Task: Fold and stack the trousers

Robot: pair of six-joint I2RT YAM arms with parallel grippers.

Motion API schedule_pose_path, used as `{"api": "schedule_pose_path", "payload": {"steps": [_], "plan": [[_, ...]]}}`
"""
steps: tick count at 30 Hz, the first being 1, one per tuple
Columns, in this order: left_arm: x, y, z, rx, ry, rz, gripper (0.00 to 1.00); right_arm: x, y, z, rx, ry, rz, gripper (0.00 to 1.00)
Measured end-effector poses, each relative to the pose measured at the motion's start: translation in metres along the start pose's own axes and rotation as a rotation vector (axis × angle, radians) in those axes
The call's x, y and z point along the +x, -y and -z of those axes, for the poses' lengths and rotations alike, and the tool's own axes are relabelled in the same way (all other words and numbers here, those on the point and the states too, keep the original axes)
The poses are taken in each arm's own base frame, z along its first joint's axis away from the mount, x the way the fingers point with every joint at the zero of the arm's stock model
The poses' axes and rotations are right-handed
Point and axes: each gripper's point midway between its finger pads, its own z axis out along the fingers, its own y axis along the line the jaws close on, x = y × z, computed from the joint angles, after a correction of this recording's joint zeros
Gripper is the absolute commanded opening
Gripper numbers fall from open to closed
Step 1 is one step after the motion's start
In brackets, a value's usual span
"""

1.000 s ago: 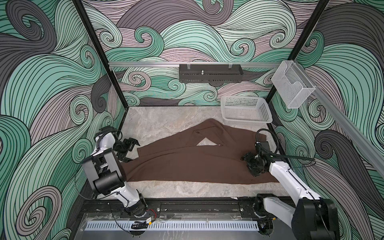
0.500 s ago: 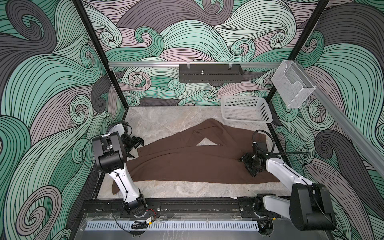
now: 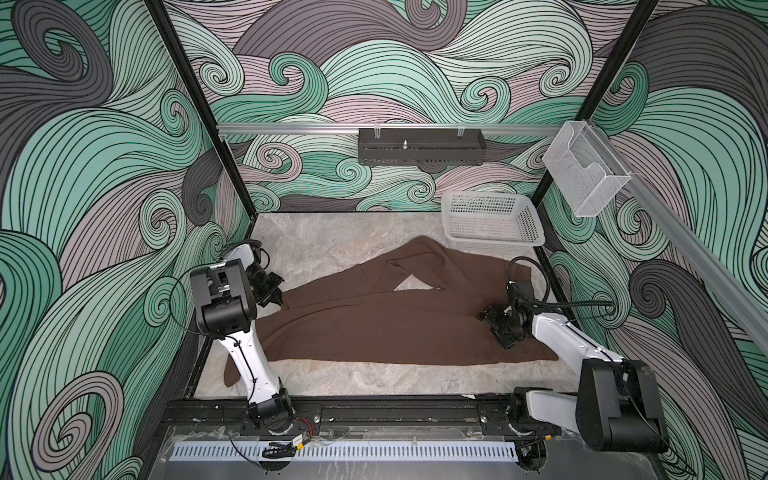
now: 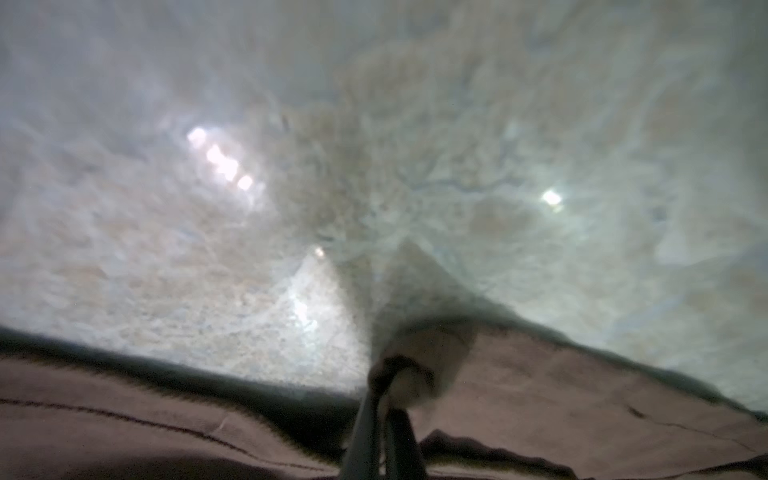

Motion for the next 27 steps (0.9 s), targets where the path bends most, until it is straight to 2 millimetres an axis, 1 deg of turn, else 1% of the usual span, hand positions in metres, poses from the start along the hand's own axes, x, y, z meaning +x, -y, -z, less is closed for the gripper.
{"api": "schedule_pose_path", "payload": {"steps": [2, 4, 8, 11, 12, 14, 15, 17, 20, 23, 25, 27], "plan": [[-0.012, 0.011, 0.018, 0.024, 0.047, -0.015, 0.00, -0.002, 0.001, 0.000, -0.010, 0.001, -0.013, 0.79], [-0.027, 0.023, 0.044, 0.050, 0.117, -0.034, 0.00, -0.005, 0.001, 0.001, -0.022, 0.005, -0.028, 0.79], [-0.058, 0.052, 0.117, 0.108, 0.310, -0.085, 0.00, -0.013, 0.008, 0.004, -0.025, 0.030, -0.051, 0.79], [-0.070, 0.065, 0.168, 0.141, 0.427, -0.106, 0.00, -0.019, 0.016, 0.006, -0.009, 0.048, -0.068, 0.79], [-0.073, 0.068, 0.180, 0.145, 0.455, -0.110, 0.00, -0.021, 0.019, 0.007, -0.003, 0.055, -0.075, 0.79], [-0.081, 0.071, 0.192, 0.137, 0.488, -0.111, 0.00, -0.025, 0.026, 0.008, 0.006, 0.066, -0.088, 0.80], [-0.085, 0.071, 0.193, 0.126, 0.494, -0.109, 0.00, -0.027, 0.028, 0.009, 0.010, 0.071, -0.094, 0.80], [-0.094, 0.071, 0.186, 0.098, 0.486, -0.107, 0.00, -0.029, 0.034, 0.011, 0.019, 0.079, -0.102, 0.80], [-0.104, 0.071, 0.162, 0.061, 0.443, -0.102, 0.00, -0.031, 0.040, 0.013, 0.029, 0.085, -0.100, 0.80], [-0.114, 0.073, 0.139, 0.039, 0.404, -0.099, 0.00, -0.030, 0.040, 0.013, 0.030, 0.083, -0.086, 0.80], [-0.119, 0.079, 0.130, 0.037, 0.399, -0.105, 0.00, -0.030, 0.040, 0.012, 0.031, 0.080, -0.080, 0.80], [-0.125, 0.084, 0.125, 0.039, 0.405, -0.109, 0.00, -0.030, 0.039, 0.013, 0.031, 0.076, -0.074, 0.81]]}}
